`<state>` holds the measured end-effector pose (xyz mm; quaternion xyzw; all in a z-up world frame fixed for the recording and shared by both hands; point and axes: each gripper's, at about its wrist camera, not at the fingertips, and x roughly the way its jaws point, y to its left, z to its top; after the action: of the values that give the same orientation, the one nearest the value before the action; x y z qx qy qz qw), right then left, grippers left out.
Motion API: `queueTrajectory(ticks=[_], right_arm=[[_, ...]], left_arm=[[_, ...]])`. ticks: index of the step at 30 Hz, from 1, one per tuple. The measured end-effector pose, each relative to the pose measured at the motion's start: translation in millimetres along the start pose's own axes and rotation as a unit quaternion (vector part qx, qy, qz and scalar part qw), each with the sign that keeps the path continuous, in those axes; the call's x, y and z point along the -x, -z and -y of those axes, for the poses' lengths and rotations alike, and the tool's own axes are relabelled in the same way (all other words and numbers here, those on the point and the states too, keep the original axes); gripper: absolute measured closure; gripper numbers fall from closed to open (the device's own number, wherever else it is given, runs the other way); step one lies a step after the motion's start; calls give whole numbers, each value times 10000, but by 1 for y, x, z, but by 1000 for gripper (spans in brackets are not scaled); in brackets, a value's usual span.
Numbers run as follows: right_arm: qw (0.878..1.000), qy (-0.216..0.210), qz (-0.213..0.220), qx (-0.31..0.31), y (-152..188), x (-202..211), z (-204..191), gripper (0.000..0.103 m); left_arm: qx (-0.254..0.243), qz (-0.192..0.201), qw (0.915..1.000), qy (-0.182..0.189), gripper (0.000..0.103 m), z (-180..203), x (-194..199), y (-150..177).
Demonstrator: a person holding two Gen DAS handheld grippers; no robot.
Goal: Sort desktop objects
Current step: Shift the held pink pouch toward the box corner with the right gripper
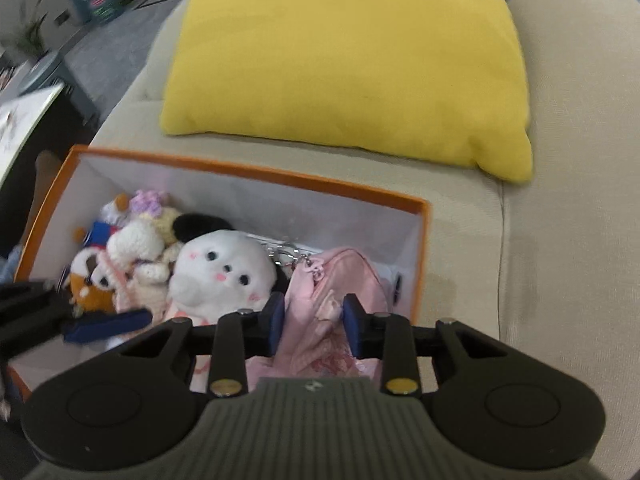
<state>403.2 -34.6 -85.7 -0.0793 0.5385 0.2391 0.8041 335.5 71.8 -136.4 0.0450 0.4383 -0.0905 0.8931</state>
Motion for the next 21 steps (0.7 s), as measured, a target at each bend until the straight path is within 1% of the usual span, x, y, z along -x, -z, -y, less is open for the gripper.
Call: queueTrajectory(ticks=[1, 2, 6, 10, 11, 12, 15, 17, 18, 19, 21], right_arm=[[9999, -106, -12, -93, -1, 1, 5, 70], [9998, -119, -34, -154, 0, 3, 6, 70], [9999, -55, -109, -103, 2, 9, 7, 69], [9999, -88, -112, 47, 5, 13, 4, 69], [9999, -51, -87, 93, 6, 16, 3, 68], [9998, 73, -39, 156, 7, 20, 2, 63], [9991, 88, -12, 416, 9, 27, -3, 62], [9982, 86, -63, 584, 10, 25, -7, 63], [9976, 137, -81, 669, 11, 23, -10, 63], [9966, 234, -117, 784, 12, 19, -12, 63], [9935, 444, -208, 1027, 13, 11, -19, 65]], left_arm=[[-78, -44, 10000, 40, 70, 5, -4, -2], [-137, -84, 9998, 74, 71, 8, -8, -4], [-150, -227, 9993, 269, 81, 18, -29, -15], [-125, -222, 9991, 334, 81, 27, -40, -27], [-121, -195, 9990, 371, 81, 28, -40, -28], [-125, -166, 9989, 410, 81, 30, -40, -29], [-222, -155, 9992, 308, 81, 36, -42, -32], [-210, -252, 9992, 236, 81, 36, -44, -32], [-184, -288, 9991, 236, 81, 36, -44, -31], [-206, -339, 9991, 138, 81, 35, -44, -30], [-203, -372, 9991, 84, 81, 35, -43, -28]])
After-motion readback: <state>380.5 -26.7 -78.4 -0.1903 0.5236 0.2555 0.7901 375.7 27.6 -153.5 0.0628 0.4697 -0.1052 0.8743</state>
